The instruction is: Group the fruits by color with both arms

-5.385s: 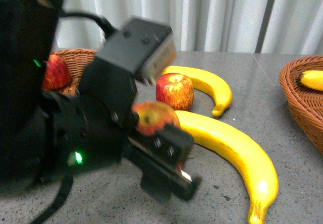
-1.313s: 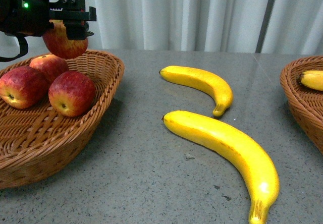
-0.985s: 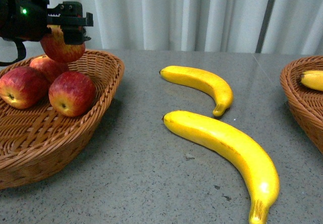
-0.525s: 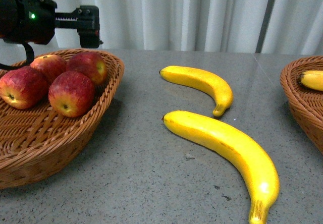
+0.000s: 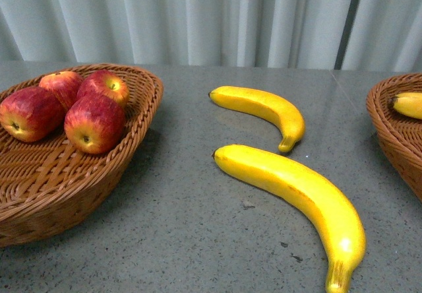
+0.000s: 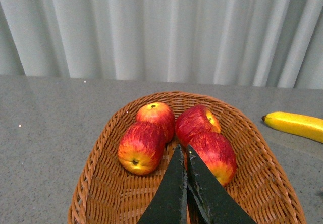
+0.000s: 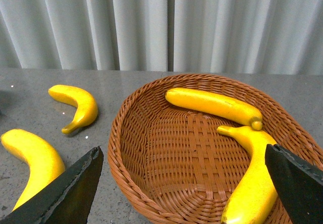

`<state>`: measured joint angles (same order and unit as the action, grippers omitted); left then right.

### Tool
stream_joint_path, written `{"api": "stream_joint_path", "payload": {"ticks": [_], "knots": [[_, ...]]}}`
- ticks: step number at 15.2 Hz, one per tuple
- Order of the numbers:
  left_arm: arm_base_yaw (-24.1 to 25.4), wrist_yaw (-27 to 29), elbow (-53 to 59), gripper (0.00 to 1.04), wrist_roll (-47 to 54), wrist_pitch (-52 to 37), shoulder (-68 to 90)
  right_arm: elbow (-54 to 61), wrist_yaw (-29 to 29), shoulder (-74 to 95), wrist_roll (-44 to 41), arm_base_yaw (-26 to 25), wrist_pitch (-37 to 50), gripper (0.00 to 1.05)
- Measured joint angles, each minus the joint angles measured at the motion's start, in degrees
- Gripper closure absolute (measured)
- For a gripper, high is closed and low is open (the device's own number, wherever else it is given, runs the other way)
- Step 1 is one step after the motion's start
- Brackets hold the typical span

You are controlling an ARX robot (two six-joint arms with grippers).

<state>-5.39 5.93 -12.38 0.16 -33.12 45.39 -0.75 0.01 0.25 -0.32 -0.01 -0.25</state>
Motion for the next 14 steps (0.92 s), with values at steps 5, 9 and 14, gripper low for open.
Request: {"api": "stream_joint_path", "payload": {"ticks": [5, 9, 14], "knots": [[4.48, -5.53, 3.96, 1.03, 0.04, 1.6, -4.76, 0.0, 0.0, 0.0, 0.0, 0.0, 0.02, 0.07], [5.27, -5.92, 7.06, 1.03, -0.02, 4.33, -10.91, 0.0, 0.0, 0.0, 0.09, 0.0, 0.02, 0.07], [5.27, -5.9, 9.84, 1.03, -0.04, 10.03, -19.54, 0.0, 0.0, 0.0, 0.09, 0.0, 0.0, 0.07]]}}
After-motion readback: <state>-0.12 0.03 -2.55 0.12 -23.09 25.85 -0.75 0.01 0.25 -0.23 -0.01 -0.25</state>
